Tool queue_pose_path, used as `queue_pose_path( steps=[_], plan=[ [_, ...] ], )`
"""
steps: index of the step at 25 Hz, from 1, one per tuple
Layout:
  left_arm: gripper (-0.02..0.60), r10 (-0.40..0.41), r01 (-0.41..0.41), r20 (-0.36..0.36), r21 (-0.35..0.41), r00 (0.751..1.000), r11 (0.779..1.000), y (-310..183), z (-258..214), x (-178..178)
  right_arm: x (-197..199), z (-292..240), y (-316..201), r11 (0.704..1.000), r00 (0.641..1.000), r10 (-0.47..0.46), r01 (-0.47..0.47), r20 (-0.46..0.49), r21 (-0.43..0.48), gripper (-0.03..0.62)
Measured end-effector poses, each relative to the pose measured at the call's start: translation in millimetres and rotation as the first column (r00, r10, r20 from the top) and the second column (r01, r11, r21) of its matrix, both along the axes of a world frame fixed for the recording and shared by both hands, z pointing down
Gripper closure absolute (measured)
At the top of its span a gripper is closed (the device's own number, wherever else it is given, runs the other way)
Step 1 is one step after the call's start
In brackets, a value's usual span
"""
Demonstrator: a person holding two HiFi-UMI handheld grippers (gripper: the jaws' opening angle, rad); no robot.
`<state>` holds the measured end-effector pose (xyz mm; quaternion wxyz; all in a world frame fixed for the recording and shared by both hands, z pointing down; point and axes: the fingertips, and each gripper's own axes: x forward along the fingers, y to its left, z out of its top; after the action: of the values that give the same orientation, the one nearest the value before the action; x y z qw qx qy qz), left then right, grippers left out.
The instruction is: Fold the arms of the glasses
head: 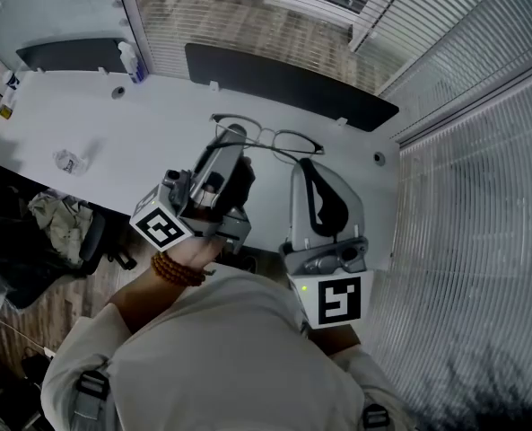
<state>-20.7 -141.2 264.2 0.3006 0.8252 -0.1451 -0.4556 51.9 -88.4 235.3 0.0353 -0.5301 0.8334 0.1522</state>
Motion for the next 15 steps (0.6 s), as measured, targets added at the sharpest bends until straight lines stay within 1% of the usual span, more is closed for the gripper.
queue_pose_path(
  steps=[6,10,12,15],
  plan=[
    [0.574,-0.008,0.008,0.012,-0.020,1.000,1.000,3.5,1.0,2.3,4.1,3.9,-3.2,1.000,1.000,0.016,-0.016,-0.009,-0.005,0.594],
    [0.574,-0.015,0.015,0.003,-0.050,1.000,0.999,-0.9,8.3,-1.4,1.8,4.4,-0.4,1.000,1.000,0.003,-0.003,0.013,-0.010,0.594],
    [0.574,-0.029,0.029,-0.001,-0.060,1.000,0.998,-4.5,11.1,-6.4,1.8,1.7,3.4,1.000,1.000,-0.004,0.004,0.028,-0.001,0.594],
    [0.574,-0.055,0.055,0.009,-0.051,0.998,0.997,-7.5,13.9,-10.1,9.9,-0.5,14.1,0.999,0.999,-0.021,0.020,0.027,0.032,0.594]
  ],
)
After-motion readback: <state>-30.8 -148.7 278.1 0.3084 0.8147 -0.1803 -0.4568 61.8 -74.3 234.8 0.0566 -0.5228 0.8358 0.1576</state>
